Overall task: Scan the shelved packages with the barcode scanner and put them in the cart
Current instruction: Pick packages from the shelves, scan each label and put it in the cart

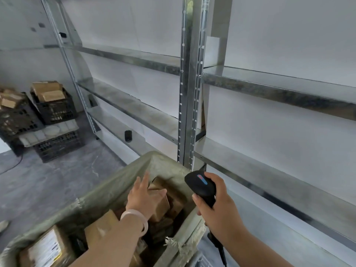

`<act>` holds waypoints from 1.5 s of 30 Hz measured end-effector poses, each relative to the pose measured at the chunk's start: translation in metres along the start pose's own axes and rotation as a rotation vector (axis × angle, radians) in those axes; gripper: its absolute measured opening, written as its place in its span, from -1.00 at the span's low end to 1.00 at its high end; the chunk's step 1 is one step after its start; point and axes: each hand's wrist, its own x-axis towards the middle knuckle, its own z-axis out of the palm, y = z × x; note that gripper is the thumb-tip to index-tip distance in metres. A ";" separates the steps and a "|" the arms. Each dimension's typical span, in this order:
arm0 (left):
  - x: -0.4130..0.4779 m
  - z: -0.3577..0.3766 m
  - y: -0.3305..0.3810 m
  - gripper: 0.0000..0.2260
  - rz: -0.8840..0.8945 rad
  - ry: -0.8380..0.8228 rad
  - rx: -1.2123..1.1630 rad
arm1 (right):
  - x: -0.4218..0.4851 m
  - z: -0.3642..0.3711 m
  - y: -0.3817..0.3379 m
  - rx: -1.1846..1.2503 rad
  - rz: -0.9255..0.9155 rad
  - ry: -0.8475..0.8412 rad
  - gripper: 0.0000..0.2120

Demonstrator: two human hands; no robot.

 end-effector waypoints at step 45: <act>-0.297 0.236 0.584 -0.36 0.990 -0.381 -0.080 | -0.220 -0.543 0.001 -0.292 -0.069 1.028 -0.53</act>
